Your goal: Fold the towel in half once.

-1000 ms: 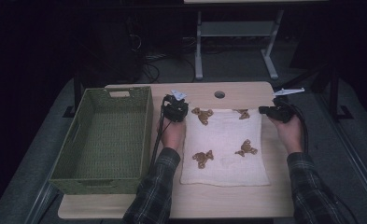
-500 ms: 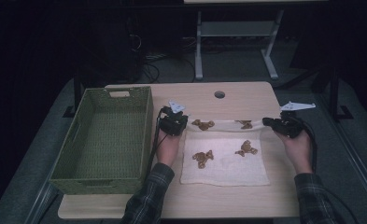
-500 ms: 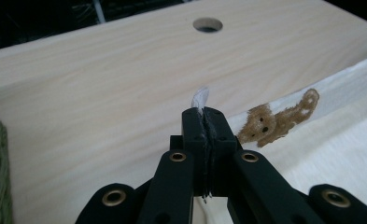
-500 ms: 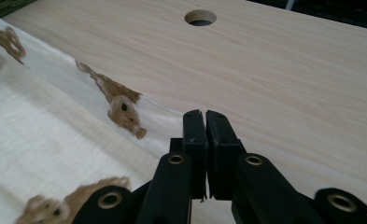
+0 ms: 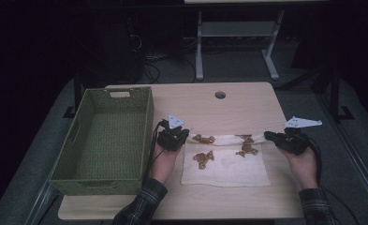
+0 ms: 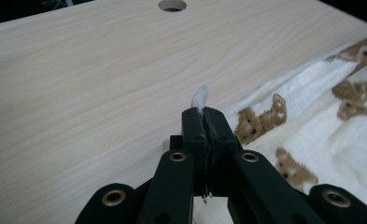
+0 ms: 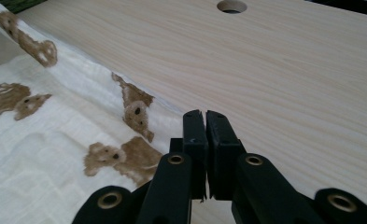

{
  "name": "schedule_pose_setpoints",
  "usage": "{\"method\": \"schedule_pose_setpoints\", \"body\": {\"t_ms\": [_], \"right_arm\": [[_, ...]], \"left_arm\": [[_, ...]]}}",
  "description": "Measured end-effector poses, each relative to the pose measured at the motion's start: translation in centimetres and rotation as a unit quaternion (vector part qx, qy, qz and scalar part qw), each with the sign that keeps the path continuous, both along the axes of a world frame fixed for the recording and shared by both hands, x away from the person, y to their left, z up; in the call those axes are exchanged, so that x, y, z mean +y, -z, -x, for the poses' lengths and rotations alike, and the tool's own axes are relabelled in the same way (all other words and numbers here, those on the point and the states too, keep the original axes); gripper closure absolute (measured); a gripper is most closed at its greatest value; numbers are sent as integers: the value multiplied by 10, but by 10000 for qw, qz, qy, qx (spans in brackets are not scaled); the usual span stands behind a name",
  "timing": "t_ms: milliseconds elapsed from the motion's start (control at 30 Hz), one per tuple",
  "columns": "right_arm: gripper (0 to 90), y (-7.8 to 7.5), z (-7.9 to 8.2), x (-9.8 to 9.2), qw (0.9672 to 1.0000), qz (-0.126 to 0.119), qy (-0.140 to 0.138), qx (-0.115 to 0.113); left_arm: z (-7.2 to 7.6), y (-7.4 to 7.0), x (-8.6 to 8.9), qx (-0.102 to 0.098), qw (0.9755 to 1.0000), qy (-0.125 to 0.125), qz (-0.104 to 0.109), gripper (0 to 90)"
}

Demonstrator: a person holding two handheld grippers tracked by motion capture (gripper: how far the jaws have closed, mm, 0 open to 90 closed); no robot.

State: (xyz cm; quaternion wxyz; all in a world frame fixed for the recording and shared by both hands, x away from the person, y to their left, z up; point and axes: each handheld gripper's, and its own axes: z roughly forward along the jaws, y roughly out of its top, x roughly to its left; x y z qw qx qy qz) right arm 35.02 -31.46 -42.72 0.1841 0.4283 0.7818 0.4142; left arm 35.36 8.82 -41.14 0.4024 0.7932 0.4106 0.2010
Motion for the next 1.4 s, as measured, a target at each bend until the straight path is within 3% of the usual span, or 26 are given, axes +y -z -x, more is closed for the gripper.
{"method": "schedule_pose_setpoints", "body": {"t_ms": [633, 1033, 1233, 1400], "right_arm": [[870, 0, 39, 8, 9996, 74, -268, -70], [869, 2, 57, 11, 9990, 76, -446, -16], [870, 4, 66, 10, 9987, 68, -506, 61], [870, 5, 74, 6, 9988, 74, -471, 89]], "left_arm": [[29, 16, 14, 43, 9993, 339, -178, 883], [40, 15, 24, 62, 9985, 535, -38, 882], [49, 13, 29, 78, 9968, 743, 268, 880], [58, 13, 28, 102, 9954, 926, 209, 882]]}}
